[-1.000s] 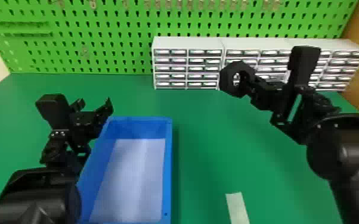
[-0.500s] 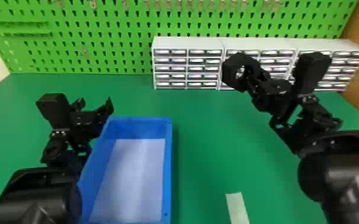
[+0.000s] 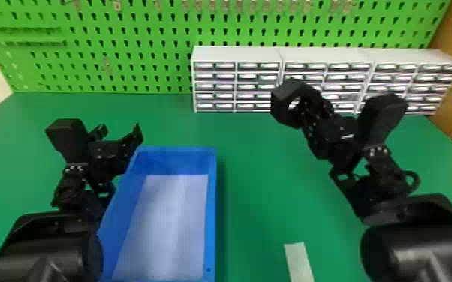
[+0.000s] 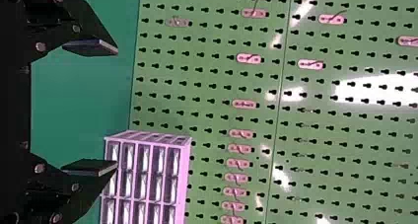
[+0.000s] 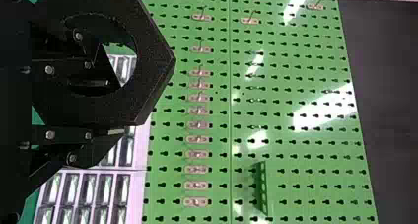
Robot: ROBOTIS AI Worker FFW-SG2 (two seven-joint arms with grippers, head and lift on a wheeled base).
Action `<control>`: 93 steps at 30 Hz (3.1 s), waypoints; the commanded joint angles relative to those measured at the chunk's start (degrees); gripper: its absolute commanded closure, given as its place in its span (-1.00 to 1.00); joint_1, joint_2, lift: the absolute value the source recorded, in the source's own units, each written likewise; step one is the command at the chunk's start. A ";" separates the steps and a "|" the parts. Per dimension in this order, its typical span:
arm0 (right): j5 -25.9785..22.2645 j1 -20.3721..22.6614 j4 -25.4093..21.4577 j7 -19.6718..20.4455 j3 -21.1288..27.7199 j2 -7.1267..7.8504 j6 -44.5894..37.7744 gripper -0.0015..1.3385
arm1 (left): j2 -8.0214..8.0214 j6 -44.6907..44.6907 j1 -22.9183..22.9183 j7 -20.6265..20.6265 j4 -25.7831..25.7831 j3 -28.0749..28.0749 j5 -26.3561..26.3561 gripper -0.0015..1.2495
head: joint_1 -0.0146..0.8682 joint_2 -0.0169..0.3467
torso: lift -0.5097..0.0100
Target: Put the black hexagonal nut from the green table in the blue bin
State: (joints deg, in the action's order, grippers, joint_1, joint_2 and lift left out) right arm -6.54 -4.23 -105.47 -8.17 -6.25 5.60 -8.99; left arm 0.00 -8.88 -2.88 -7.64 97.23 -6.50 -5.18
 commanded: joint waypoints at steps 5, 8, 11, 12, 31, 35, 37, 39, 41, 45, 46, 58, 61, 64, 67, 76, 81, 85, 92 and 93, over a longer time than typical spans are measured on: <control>2.06 2.04 0.26 0.00 -1.58 -0.32 1.16 0.58 | -0.15 0.00 0.06 -0.01 -0.02 0.09 0.00 -0.30 | 0.59 -0.63 | 0.59; 2.06 1.95 0.62 0.00 -2.37 0.03 0.73 0.58 | -0.15 0.00 -0.02 -0.01 -0.02 0.17 0.00 -0.30 | 0.59 -0.63 | 0.59; 1.62 1.60 0.62 0.00 -3.51 0.38 -0.15 0.58 | -0.15 -0.09 0.06 0.08 -0.02 0.09 0.00 -0.30 | 0.59 -0.63 | 0.59; 1.45 1.42 0.62 0.00 -4.12 0.73 -0.59 0.58 | -0.15 0.00 0.06 0.08 -0.02 0.09 0.00 -0.30 | 0.59 -0.63 | 0.59; -4.27 -4.82 3.69 -0.09 -11.59 2.23 -4.28 0.58 | -0.15 0.00 0.06 -0.01 -0.02 0.00 -0.18 -0.30 | 0.59 -0.63 | 0.59; -5.50 -5.79 4.48 -0.09 -12.56 1.96 -5.16 0.58 | -0.15 0.00 0.06 -0.01 -0.02 -0.18 -0.18 -0.30 | 0.59 -0.63 | 0.59; -5.85 -6.23 4.57 -0.09 -13.26 1.96 -5.52 0.58 | -0.15 0.00 0.06 -0.01 -0.02 -0.18 -0.18 -0.30 | 0.59 -0.63 | 0.59; -6.29 -6.75 4.83 -0.09 -13.97 2.05 -6.13 0.58 | -0.15 0.00 0.06 -0.01 -0.02 -0.27 -0.18 -0.30 | 0.59 -0.63 | 0.59; -6.38 -7.19 5.27 -0.09 -14.67 2.05 -6.22 0.58 | -0.15 0.00 0.06 -0.01 -0.02 -0.18 -0.18 -0.30 | 0.59 -0.63 | 0.59; -6.99 -8.16 5.98 -0.35 -15.73 1.70 -7.89 0.58 | -0.15 0.00 0.06 -0.01 -0.02 -0.18 -0.18 -0.30 | 0.59 -0.63 | 0.59; -7.26 -8.51 6.07 -0.62 -15.90 1.70 -8.33 0.58 | -0.15 0.00 0.06 -0.01 -0.02 -0.18 -0.18 -0.30 | 0.59 -0.63 | 0.59; -9.37 -12.38 10.20 -3.87 -21.79 1.96 -10.44 0.58 | -0.15 0.00 0.06 -0.01 -0.02 -0.27 0.00 -0.30 | 0.59 -0.63 | 0.59; -9.89 -13.61 11.43 -4.31 -24.60 2.40 -10.35 0.58 | -0.15 0.00 0.06 0.08 -0.02 -0.27 0.17 -0.30 | 0.59 -0.63 | 0.59; -10.86 -14.49 12.48 -4.40 -27.06 2.58 -10.35 0.58 | -0.15 0.00 0.06 0.08 -0.02 -0.35 0.26 -0.30 | 0.59 -0.63 | 0.59; -11.56 -15.19 13.01 -4.48 -28.91 2.67 -10.35 0.58 | -0.15 0.00 -0.02 0.08 -0.02 -0.35 0.26 -0.30 | 0.59 -0.63 | 0.59; -12.79 -16.42 14.06 -4.66 -31.72 2.84 -10.35 0.58 | -0.15 0.00 -0.02 0.08 -0.02 -0.62 0.44 -0.30 | 0.59 -0.63 | 0.59; -13.06 -16.60 14.41 -4.66 -32.07 2.93 -10.35 0.58 | -0.15 0.00 -0.11 0.08 -0.02 -0.62 0.53 -0.30 | 0.59 -0.63 | 0.59; -13.32 -16.95 14.68 -4.66 -32.60 2.93 -10.35 0.58 | -0.15 0.00 -0.11 0.08 -0.02 -0.71 0.61 -0.30 | 0.59 -0.63 | 0.59; -13.50 -16.95 14.77 -4.75 -32.51 3.02 -10.44 0.58 | -0.15 0.00 -0.11 0.08 -0.02 -0.79 0.53 -0.30 | 0.59 -0.63 | 0.59; -13.50 -16.95 14.77 -4.75 -32.42 3.02 -10.52 0.58 | -0.15 0.00 -0.11 -0.01 -0.02 -0.79 0.53 -0.30 | 0.59 -0.63 | 0.59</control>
State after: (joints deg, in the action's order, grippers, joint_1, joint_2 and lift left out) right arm -20.01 -21.22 -90.72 -12.92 -38.84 8.61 -19.36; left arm 0.00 -8.88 -2.99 -7.57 97.21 -7.25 -4.64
